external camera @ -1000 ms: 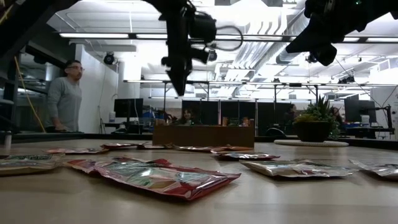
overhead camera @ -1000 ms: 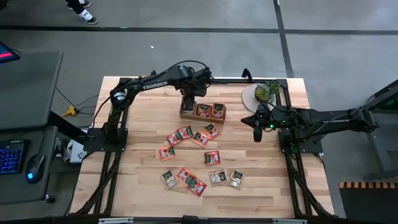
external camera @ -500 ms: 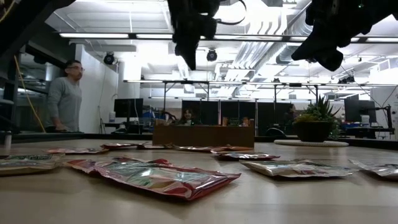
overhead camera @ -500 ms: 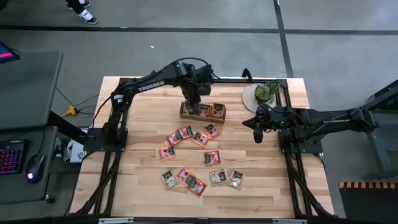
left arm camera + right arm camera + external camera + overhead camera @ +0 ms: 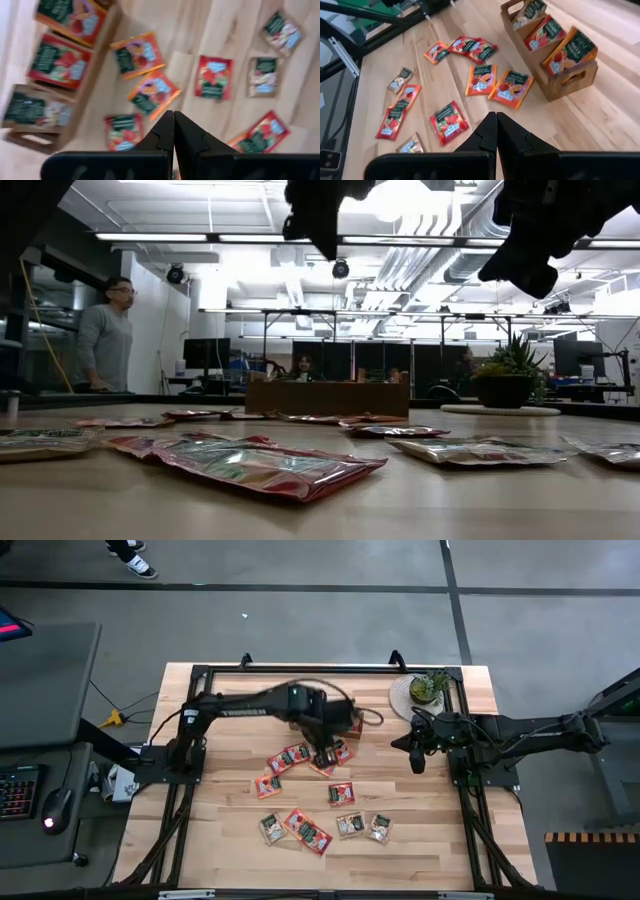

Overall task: Pick & Place Tea
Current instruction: Put the brown tea bag into the left section of the wooden organizer

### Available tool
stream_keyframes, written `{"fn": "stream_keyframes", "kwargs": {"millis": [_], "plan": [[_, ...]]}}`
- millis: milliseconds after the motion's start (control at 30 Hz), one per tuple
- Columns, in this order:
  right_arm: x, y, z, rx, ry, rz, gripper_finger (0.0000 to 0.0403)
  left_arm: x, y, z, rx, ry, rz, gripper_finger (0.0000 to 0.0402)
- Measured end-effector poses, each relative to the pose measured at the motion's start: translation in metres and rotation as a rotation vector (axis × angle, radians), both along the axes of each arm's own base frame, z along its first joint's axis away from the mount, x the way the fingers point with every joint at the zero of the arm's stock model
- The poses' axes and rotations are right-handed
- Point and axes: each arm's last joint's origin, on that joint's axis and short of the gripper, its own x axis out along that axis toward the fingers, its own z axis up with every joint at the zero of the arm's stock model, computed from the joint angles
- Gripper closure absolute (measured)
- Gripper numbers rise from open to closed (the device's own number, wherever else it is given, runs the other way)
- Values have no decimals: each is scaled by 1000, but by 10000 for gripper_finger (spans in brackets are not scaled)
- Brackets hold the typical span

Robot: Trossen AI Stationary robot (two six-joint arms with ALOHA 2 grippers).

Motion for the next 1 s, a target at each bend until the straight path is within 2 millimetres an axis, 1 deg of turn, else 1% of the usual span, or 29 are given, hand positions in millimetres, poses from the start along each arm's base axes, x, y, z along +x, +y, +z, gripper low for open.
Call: {"fn": "stream_keyframes", "kwargs": {"millis": [333, 400, 600, 733, 800, 900, 1000], "plan": [[-2, 2, -3, 76, 30, 12, 403, 3, -81, 4, -31, -112, 95, 401], [-2, 2, -3, 99, 32, 7, 403, 5, -96, -1, -44, -140, 135, 401], [-2, 3, -3, 201, 35, -10, 403, 2, -140, -46, -107, -102, 227, 401], [-3, 3, -4, 205, 43, -14, 403, 2, -172, -71, -198, -167, 215, 401], [-4, 3, -6, 214, 65, -22, 403, 5, -180, -83, -274, -205, 249, 401], [-6, 5, -8, 225, 90, -28, 403, 8, -181, -98, -324, -259, 344, 401], [-6, 8, -9, 216, 99, -43, 403, 14, -174, -100, -353, -315, 429, 401]]}}
